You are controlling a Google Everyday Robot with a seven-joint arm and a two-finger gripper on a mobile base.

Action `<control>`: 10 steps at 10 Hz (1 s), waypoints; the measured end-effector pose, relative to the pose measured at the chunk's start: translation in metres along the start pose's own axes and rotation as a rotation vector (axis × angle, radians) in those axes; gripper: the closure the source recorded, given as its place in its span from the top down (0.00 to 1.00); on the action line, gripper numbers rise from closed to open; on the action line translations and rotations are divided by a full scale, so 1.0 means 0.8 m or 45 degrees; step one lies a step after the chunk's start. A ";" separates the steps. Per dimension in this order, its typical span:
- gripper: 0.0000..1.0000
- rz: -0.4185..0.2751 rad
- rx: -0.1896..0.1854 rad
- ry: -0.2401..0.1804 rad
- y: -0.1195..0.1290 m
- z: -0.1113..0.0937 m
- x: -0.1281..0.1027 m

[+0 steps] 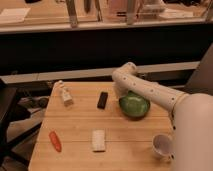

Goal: Push the eraser across the table

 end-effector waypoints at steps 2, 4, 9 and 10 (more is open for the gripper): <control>0.04 -0.031 -0.005 -0.010 -0.001 0.009 -0.011; 0.04 -0.061 -0.011 -0.020 -0.001 0.021 -0.023; 0.04 -0.148 -0.018 -0.041 -0.005 0.038 -0.044; 0.04 -0.159 -0.018 -0.041 -0.006 0.039 -0.047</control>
